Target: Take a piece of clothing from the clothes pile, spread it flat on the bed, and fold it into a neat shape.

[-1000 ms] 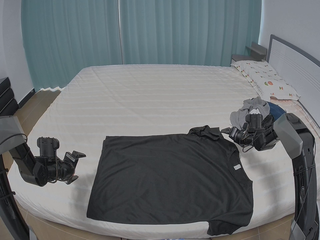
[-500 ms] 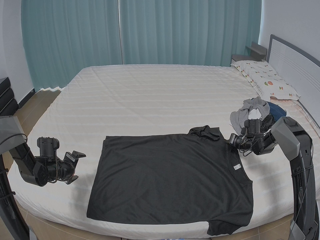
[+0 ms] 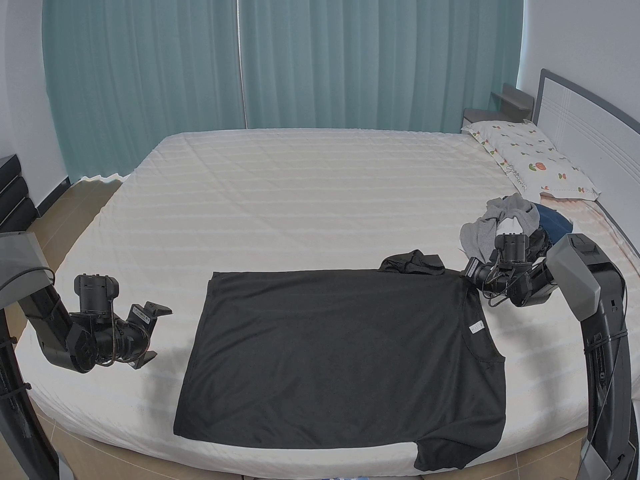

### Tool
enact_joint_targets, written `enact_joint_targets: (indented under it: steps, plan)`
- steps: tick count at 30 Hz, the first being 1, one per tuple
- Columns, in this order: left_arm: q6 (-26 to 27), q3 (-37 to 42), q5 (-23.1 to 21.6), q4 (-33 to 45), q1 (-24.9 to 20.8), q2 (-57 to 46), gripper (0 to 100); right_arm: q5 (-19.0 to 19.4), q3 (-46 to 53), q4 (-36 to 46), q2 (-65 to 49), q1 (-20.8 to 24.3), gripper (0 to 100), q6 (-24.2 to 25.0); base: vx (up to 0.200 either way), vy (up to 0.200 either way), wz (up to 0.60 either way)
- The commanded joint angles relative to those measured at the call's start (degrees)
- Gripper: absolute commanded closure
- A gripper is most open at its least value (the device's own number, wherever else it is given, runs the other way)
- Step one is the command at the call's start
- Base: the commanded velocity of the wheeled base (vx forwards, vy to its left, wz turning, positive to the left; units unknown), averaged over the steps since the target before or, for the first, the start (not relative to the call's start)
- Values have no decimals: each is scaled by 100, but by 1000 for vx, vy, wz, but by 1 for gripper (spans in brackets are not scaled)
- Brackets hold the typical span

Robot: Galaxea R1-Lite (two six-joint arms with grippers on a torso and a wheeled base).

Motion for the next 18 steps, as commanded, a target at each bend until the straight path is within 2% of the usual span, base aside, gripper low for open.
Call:
enact_joint_targets:
  steps: [1,3,5,6,7,10,15,16,18]
  plan:
    - [-2,-14,1,-3,7,8,0,10,15,-7,20,-6,0,75,0,0,0]
    - [-2,-32,1,-3,7,8,0,2,15,-7,-7,-6,0,207,0,0,0]
    - [-11,-40,1,-3,7,-1,0,-16,33,19,-209,12,0,778,0,0,0]
    - [-11,-49,1,-3,7,-1,0,-16,33,28,-226,12,0,813,0,0,0]
    - [-20,-102,1,-3,7,-1,0,-16,173,63,-446,29,0,1323,0,0,0]
    - [-55,-366,1,76,-11,-19,0,-25,543,-7,-648,47,0,1710,0,0,0]
    - [-55,-656,265,76,-397,34,0,-192,1061,-122,-727,29,0,1833,0,0,0]
    - [-46,-858,563,76,-512,175,0,-271,1307,-315,-710,-6,0,1903,0,0,0]
    - [-11,-1121,783,76,-608,342,0,-271,1562,-596,-727,-32,0,1956,0,0,0]
